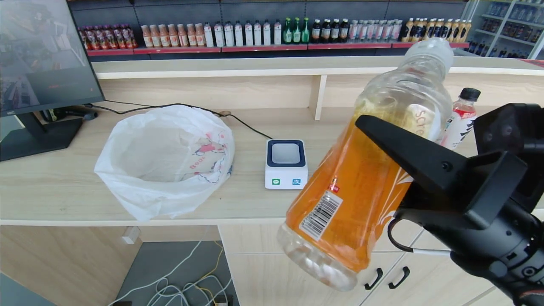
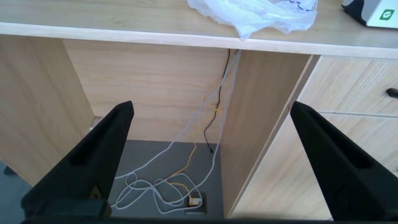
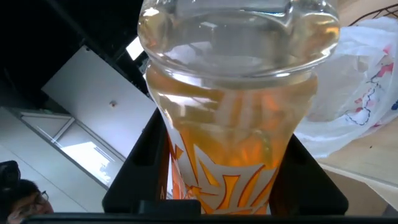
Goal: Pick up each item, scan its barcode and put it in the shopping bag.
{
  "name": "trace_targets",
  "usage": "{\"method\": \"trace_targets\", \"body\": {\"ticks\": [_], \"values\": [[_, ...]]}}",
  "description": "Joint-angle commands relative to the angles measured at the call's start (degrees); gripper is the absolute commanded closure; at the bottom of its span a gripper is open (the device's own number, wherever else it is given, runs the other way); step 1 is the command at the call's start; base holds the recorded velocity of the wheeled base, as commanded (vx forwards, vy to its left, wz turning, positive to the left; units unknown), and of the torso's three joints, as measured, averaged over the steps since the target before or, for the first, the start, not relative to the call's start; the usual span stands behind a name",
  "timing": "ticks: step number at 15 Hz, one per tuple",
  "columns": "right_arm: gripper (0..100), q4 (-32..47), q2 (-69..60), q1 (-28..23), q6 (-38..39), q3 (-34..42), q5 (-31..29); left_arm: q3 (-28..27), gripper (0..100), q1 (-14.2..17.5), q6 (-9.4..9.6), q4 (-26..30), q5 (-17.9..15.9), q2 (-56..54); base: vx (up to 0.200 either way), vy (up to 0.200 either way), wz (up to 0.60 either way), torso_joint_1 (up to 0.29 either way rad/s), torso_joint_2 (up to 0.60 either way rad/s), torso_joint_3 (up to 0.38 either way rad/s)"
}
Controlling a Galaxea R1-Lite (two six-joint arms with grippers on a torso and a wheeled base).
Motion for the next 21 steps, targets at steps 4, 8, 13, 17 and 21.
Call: {"method": "trace_targets", "body": {"ticks": [4, 8, 13, 17, 21], "values": [[100, 0.02, -1.65, 0.02, 0.97, -0.05, -0.05, 0.00, 0, 0.00, 0.02, 0.02, 0.01, 0.00, 0.000, 0.000, 0.00, 0.000, 0.00, 0.000], [100, 0.02, -1.82, 0.11, 0.88, 0.13, -0.05, 0.00, 0, 0.00, 0.02, 0.02, 0.01, 0.00, 0.000, 0.000, 0.00, 0.000, 0.00, 0.000], [100, 0.02, -1.91, 0.46, 0.79, 0.48, -0.05, 0.00, 0, 0.00, 0.02, -0.07, 0.01, 0.00, 0.000, 0.000, 0.00, 0.000, 0.00, 0.000], [100, 0.02, -2.79, 3.36, 0.53, 0.83, -0.05, 0.00, 0, 0.00, 0.02, -0.07, 0.01, 0.00, 0.000, 0.000, 0.00, 0.000, 0.00, 0.000], [100, 0.02, -2.70, 3.36, 0.53, 0.83, -0.05, 0.00, 0, 0.00, 0.02, -0.07, 0.01, 0.00, 0.000, 0.000, 0.00, 0.000, 0.00, 0.000]]}}
